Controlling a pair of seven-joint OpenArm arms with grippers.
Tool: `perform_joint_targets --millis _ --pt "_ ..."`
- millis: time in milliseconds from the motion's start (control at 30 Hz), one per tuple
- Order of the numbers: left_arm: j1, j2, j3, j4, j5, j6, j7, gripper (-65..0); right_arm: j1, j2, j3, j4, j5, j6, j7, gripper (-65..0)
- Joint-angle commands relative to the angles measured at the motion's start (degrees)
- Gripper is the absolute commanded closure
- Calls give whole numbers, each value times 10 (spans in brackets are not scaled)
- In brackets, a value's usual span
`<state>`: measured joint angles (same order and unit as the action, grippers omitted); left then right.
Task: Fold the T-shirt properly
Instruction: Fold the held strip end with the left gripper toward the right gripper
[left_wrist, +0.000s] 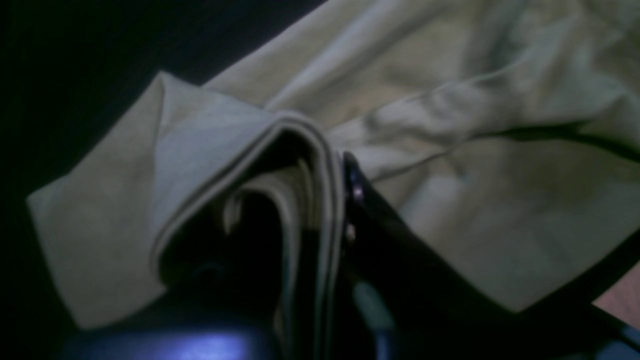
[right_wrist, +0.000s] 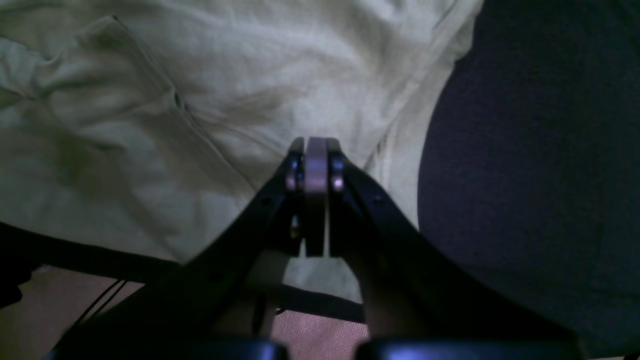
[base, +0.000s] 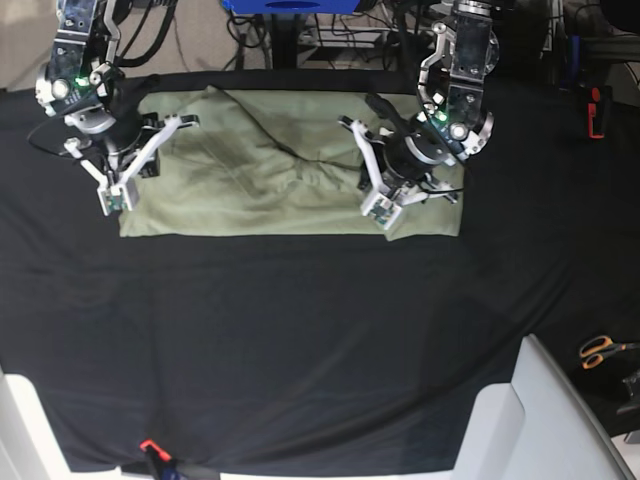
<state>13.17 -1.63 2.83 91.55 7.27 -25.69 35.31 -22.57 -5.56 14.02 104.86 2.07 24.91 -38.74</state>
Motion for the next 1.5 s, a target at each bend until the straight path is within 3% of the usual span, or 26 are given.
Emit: perform_joint_targets --millis 0,900,1000,1167,1267,1367,1467 --pt "-5 0 12 7 -6 -3 -12 0 3 2 1 9 4 1 12 -8" --pt "-3 -4 31 7 -5 -3 -12 -3 11 2 2 9 4 1 11 -8" --pt "-4 -4 32 7 -5 -3 -12 -125 11 2 2 9 4 1 11 -8" --pt "-6 -11 58 8 -5 -3 -7 -257 11 2 2 9 4 1 11 -8" --pt "-13 -17 86 10 -5 -3 23 -329 11 2 2 9 4 1 11 -8" --pt "-25 -18 112 9 -5 -3 29 -387 11 2 2 9 4 1 11 -8" --pt "-26 -18 141 9 -5 -3 29 -400 12 2 2 9 4 1 11 -8"
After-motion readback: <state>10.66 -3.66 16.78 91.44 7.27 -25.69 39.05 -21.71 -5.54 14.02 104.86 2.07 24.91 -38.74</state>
